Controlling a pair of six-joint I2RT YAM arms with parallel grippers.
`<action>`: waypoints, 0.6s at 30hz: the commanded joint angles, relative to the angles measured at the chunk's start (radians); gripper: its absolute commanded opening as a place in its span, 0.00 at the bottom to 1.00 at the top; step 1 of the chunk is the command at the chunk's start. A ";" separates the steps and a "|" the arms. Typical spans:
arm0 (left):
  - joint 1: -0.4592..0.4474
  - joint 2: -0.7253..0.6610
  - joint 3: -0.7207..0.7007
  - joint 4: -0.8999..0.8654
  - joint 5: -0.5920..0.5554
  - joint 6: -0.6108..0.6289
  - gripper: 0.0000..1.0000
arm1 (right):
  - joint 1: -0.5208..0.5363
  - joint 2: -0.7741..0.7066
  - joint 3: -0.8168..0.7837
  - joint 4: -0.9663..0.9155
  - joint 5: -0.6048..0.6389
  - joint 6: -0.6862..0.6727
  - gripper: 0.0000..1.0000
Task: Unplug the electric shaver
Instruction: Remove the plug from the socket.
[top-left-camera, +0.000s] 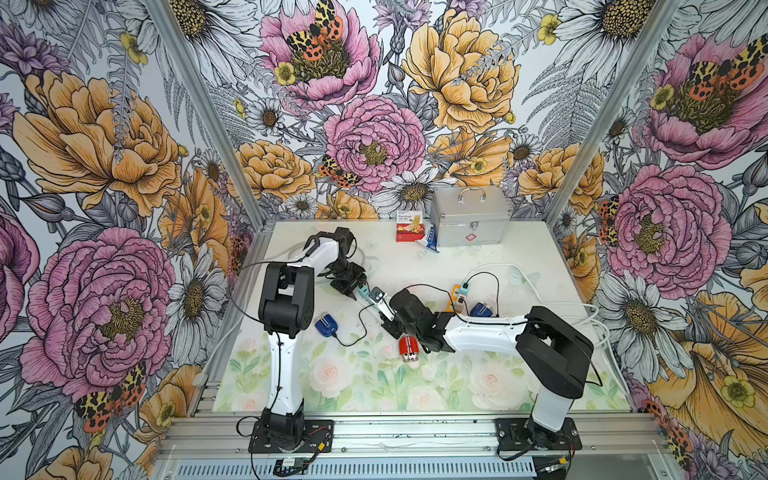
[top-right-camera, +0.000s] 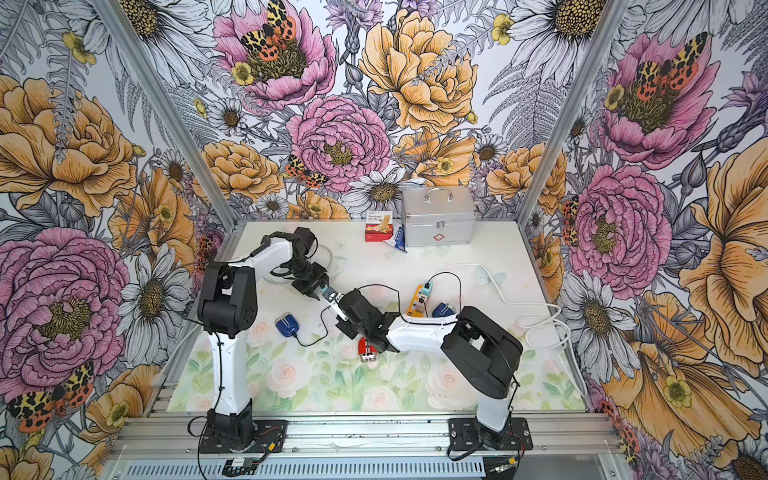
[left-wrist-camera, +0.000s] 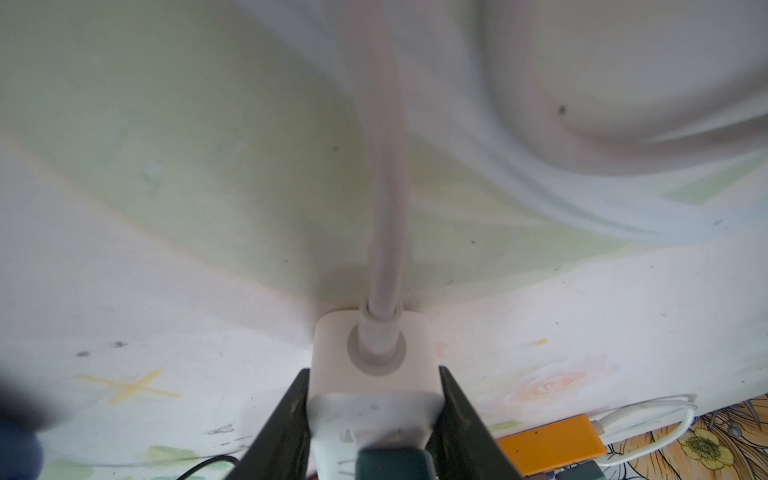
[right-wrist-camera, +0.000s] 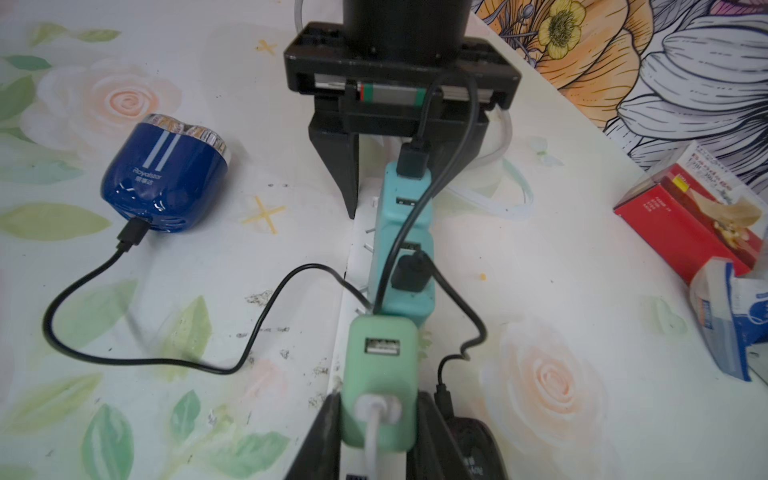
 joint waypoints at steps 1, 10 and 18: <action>0.006 0.037 0.025 0.118 -0.033 -0.047 0.44 | -0.037 -0.051 0.031 0.017 -0.238 0.132 0.02; 0.008 0.040 0.025 0.118 -0.039 -0.051 0.45 | 0.016 -0.024 0.042 0.011 -0.216 0.107 0.02; 0.018 0.047 0.032 0.118 -0.030 -0.050 0.45 | 0.109 -0.001 0.044 0.005 0.102 -0.076 0.00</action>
